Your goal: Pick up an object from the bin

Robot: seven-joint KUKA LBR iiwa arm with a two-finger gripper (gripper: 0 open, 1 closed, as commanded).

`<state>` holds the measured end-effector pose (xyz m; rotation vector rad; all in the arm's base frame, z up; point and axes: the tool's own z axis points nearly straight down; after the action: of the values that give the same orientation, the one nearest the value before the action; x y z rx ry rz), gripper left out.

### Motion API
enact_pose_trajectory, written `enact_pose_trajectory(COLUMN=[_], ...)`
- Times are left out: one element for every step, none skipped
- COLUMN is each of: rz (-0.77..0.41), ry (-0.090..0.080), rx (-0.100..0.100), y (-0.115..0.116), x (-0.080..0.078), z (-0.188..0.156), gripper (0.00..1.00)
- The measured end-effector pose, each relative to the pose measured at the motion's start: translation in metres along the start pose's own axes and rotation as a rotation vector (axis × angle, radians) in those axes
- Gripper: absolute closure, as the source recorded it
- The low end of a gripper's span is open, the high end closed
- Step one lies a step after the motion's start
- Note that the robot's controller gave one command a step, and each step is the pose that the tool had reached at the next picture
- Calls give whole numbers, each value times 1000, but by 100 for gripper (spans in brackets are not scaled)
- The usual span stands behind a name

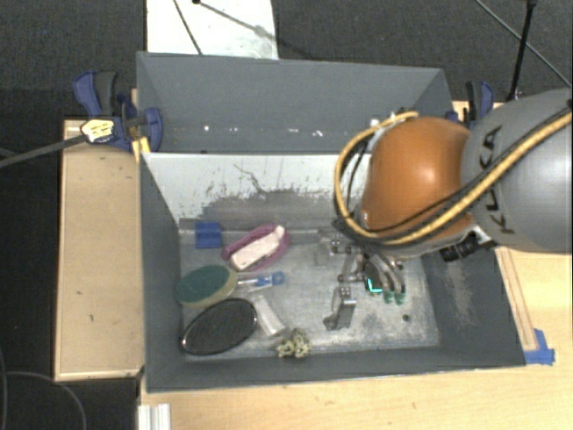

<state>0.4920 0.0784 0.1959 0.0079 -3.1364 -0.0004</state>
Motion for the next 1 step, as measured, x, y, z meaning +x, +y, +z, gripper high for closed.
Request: enact_pose_trajectory(rz=[50], ry=[-8], rx=[-5], y=[99], x=[-10], z=[32], gripper=[0])
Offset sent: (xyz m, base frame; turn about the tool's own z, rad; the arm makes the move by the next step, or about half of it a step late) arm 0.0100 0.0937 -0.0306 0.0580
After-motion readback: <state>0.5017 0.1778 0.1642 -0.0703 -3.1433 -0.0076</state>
